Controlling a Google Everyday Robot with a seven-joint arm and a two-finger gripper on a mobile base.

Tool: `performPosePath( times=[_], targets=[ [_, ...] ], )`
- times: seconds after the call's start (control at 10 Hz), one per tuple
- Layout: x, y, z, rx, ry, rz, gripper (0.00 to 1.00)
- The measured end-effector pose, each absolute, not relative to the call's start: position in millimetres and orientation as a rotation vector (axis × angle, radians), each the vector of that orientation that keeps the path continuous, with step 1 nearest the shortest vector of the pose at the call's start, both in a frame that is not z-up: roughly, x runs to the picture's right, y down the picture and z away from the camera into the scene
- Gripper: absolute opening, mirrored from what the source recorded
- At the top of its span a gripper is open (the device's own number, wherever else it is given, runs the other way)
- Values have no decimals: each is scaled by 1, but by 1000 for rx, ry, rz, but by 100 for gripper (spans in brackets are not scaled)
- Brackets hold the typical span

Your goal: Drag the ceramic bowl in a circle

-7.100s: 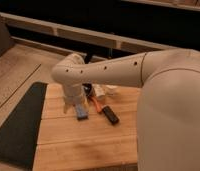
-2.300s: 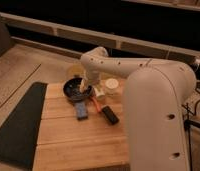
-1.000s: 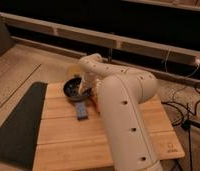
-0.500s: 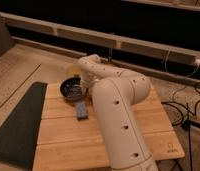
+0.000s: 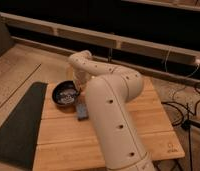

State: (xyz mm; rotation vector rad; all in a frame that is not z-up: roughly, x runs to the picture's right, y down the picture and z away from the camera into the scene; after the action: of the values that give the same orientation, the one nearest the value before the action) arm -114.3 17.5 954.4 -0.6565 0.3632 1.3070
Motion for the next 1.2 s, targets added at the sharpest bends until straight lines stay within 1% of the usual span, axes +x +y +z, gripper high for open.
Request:
performPosePath(
  times=[0.4,0.7,0.9,1.2],
  targets=[
    [-64,28,947,-625,454,1378,0],
    [-27,12,954,-559,506,1428,0],
    [-31,-1,968,-538,497,1416,0],
    [-79,-16,985,-544,431,1280,0]
  ],
)
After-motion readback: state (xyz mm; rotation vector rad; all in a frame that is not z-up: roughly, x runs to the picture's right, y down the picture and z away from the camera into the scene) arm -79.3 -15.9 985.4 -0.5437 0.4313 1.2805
